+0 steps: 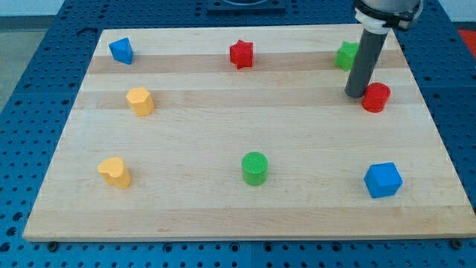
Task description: Point your arm at the red star
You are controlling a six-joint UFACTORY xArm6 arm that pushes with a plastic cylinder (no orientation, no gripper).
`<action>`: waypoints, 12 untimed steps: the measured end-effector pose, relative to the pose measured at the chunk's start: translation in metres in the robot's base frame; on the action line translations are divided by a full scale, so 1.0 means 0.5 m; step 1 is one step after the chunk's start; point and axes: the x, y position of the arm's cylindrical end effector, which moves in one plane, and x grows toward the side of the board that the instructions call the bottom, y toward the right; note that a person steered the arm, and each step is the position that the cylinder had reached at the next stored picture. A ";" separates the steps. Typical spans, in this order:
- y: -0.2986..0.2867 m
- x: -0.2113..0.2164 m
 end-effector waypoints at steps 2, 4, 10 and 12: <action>-0.002 0.000; -0.043 0.000; -0.506 -0.179; -0.467 -0.196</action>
